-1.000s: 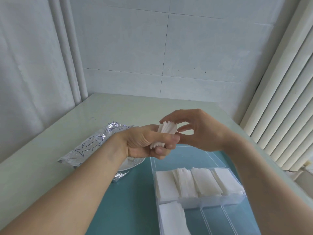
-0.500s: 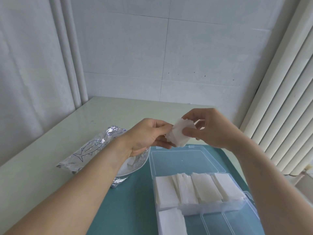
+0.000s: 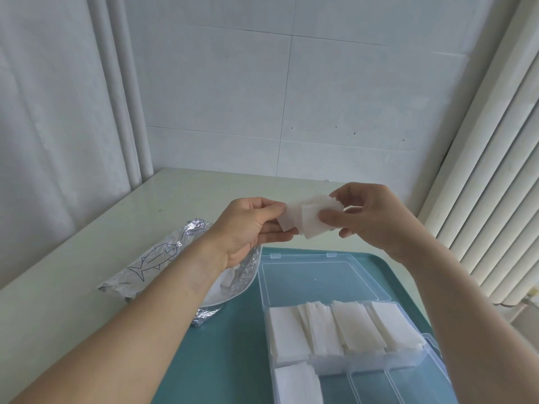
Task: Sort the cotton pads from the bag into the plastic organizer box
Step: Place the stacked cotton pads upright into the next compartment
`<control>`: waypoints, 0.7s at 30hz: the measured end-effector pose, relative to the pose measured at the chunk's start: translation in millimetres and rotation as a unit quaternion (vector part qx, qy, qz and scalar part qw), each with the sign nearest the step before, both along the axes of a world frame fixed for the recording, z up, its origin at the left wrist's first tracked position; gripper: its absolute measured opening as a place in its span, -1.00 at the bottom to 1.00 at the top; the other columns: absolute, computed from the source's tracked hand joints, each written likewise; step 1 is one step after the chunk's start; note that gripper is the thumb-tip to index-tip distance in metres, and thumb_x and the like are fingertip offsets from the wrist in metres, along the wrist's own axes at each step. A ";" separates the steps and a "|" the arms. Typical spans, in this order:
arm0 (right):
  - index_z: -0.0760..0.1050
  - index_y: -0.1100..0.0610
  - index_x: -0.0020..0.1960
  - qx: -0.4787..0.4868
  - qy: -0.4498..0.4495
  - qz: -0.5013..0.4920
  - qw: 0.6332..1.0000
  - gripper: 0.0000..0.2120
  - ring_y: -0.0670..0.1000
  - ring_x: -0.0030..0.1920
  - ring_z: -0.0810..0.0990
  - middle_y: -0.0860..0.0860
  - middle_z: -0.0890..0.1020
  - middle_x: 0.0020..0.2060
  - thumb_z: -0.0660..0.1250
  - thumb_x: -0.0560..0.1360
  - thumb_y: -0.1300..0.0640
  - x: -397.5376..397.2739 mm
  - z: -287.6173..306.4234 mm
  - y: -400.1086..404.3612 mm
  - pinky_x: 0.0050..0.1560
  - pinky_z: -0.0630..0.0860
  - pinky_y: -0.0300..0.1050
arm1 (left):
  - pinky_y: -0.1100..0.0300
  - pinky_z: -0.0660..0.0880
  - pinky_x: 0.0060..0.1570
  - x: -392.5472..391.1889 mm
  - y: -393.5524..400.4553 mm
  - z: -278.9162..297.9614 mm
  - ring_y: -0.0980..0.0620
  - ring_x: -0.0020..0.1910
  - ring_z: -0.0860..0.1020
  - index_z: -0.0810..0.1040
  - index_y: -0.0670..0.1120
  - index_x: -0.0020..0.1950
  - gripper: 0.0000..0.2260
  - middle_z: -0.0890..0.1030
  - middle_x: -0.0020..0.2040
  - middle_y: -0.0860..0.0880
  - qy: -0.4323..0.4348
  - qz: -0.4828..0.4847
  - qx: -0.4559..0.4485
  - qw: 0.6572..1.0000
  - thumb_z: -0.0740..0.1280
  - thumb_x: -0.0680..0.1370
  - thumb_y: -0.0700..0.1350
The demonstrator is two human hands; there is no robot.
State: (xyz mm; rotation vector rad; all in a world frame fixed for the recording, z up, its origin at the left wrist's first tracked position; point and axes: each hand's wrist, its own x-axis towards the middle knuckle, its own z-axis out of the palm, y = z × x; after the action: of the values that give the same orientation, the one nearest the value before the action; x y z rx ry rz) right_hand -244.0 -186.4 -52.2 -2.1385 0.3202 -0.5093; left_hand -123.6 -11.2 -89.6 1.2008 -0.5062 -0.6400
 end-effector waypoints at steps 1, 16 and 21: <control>0.61 0.18 -0.04 0.027 -0.005 0.010 1.000 -0.86 0.03 -0.30 0.61 -0.03 0.71 -0.22 0.53 0.44 0.23 -0.9 0.6 -1.7 -0.17 0.57 -0.07 | 0.12 0.65 -0.23 -0.2 -0.5 -0.1 -0.18 -0.23 0.70 0.54 -0.33 0.08 -0.88 0.67 -0.12 -0.31 -0.002 0.007 -0.002 1.000 0.29 0.61 -0.28; 0.66 0.10 -0.06 0.114 -0.055 0.015 0.992 -0.78 0.05 -0.24 0.58 0.14 0.68 -0.03 0.55 0.38 0.35 7.8 -8.7 -1.8 -0.27 0.58 -0.16 | -0.04 0.65 -0.04 -8.1 -3.8 5.4 -0.21 -0.11 0.63 0.53 -0.33 0.18 -0.74 0.61 -0.02 -0.27 -0.004 -0.092 -0.011 0.996 0.31 0.61 -0.15; 0.69 0.12 -0.02 0.098 -0.066 0.048 0.992 -0.74 0.06 -0.20 0.59 0.17 0.69 0.05 0.50 0.41 0.42 9.8 -11.4 3.2 -0.22 0.55 -0.09 | 0.00 0.64 -0.02 -8.7 -3.2 3.3 -0.11 -0.17 0.64 0.57 -0.30 0.05 -0.84 0.64 -0.12 -0.22 0.021 -0.142 -0.003 0.990 0.25 0.60 -0.24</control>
State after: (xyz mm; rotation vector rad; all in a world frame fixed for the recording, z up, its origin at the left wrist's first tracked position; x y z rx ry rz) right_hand -234.1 -183.2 -63.7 -1.9108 0.1843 -0.5378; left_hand -132.3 -14.4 -86.3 1.1167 -0.6496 -0.9050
